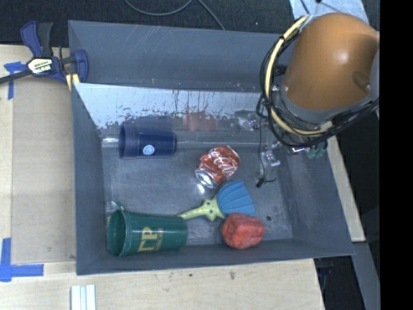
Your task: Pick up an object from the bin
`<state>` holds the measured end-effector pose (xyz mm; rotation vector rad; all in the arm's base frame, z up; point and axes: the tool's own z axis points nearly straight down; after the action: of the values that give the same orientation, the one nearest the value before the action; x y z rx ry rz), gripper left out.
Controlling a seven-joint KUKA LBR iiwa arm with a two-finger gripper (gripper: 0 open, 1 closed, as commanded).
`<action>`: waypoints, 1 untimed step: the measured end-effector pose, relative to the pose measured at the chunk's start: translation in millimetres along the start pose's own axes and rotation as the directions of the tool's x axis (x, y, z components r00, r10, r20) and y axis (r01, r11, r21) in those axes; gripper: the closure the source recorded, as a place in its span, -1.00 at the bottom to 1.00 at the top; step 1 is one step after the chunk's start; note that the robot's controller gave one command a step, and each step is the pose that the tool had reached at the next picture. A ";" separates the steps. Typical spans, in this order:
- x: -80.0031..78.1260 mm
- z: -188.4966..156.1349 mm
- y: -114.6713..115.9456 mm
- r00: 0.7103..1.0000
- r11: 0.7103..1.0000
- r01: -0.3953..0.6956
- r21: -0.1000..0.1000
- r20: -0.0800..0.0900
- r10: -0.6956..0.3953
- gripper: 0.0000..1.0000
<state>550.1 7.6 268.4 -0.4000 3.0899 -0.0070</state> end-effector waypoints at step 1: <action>-8.0 66.1 2.6 0.998 0.998 -0.066 -0.005 -0.013 0.066 -1.00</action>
Offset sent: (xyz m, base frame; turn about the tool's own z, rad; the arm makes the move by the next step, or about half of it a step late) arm 0.0012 0.0299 -0.1088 -0.0476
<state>558.9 12.0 202.6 -0.2984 3.1149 0.0004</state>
